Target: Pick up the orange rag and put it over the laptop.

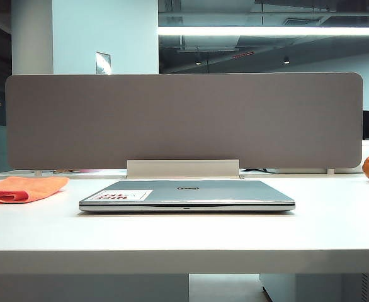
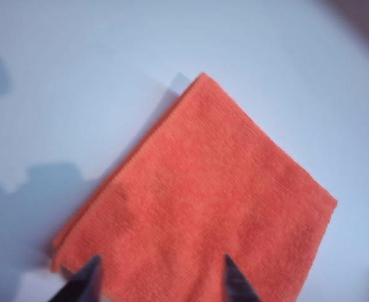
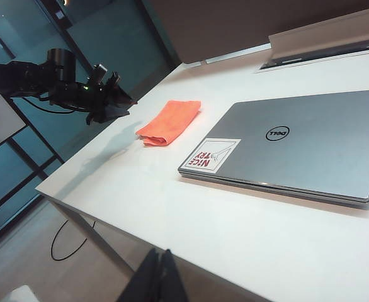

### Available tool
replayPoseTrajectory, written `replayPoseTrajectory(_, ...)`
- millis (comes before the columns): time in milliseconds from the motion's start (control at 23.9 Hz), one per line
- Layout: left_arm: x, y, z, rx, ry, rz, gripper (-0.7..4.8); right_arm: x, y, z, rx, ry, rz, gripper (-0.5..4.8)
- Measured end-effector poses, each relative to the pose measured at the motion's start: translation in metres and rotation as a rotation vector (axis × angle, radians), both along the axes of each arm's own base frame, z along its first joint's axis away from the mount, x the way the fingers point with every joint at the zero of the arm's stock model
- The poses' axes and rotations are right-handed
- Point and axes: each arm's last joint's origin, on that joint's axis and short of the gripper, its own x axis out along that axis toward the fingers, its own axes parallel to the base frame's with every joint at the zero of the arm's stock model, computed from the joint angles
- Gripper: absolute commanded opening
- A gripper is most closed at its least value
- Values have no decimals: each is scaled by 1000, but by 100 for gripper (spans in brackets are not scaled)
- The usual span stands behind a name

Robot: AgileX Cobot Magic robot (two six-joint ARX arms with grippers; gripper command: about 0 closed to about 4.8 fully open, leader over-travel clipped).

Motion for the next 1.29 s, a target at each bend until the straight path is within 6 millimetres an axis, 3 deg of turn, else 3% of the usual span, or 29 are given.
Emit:
replayPoseTrajectory(251,7,17,-12,-32,53,21,222,0,0,0,0,0,-1,-5)
replayPoseTrajectory(418,8,21,-26,-46,93,24,289,0,0,0,0,0,-2,-5)
replayPoseTrajectory(835,13,23,-57,-32,173,-1,287,0,0,0,0,1,-1,-5)
replayPoseTrajectory(1086,21,20,-61,-19,142,-15,285,0,0,0,0,0,-2,-5)
replayPoseTrajectory(1294,29,3,-63,-3,120,-51,242,0,0,0,0,0,-3,-5)
